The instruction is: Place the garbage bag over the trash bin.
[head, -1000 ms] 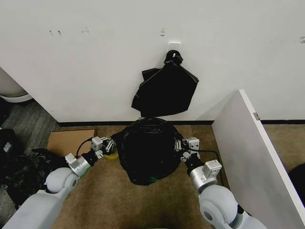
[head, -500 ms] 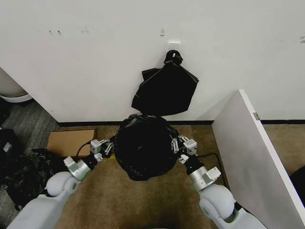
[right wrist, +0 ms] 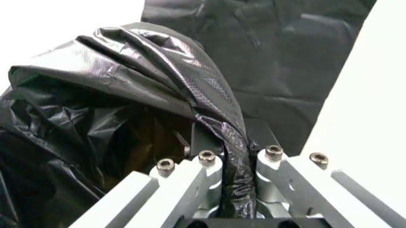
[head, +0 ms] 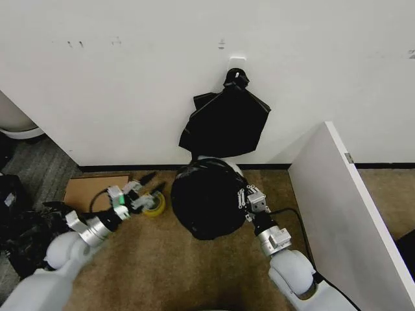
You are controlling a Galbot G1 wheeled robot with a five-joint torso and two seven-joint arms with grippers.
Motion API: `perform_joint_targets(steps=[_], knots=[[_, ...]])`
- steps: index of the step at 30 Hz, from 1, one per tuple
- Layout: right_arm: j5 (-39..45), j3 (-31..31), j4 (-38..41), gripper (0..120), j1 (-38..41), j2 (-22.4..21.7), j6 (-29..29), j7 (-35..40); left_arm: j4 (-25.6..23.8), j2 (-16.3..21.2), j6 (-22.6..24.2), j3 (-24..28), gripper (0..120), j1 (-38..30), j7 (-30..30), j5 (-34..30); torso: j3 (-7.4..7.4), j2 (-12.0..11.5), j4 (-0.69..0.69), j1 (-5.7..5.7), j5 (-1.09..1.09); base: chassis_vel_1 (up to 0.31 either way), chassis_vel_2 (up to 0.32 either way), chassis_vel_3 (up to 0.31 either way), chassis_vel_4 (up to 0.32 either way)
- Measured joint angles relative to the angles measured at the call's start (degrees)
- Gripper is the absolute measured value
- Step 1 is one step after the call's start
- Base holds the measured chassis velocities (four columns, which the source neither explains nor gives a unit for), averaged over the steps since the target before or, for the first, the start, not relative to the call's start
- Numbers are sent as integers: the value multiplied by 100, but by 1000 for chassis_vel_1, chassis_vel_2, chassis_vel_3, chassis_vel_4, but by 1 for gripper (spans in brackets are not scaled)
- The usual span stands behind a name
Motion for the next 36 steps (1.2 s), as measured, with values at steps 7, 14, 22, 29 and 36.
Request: perform_joint_targets(steps=[7,14,22,29,36], knots=[[-96,-73,203,1,-39,-7,-237,93,-738,43,320,752,47,17,-2397,436,0,0,-2,0,0,0,0,0,0],[-436,-92,246,1,-73,1,-117,42,-825,66,525,1838,22,-139,-3414,1238,0,0,-2,0,0,0,0,0,0],[-568,-162,259,1,-19,-10,227,-244,-658,43,634,2214,0,-512,-3542,1387,0,0,0,0,0,0,0,0,0],[-951,-158,157,1,-8,16,531,-442,-559,-57,1158,2363,0,-932,-4090,1057,0,0,-2,0,0,0,0,0,0],[-1273,-173,187,1,-19,66,630,-528,-243,-290,1641,2759,0,-1509,-4629,780,0,0,-1,0,0,0,0,0,0]])
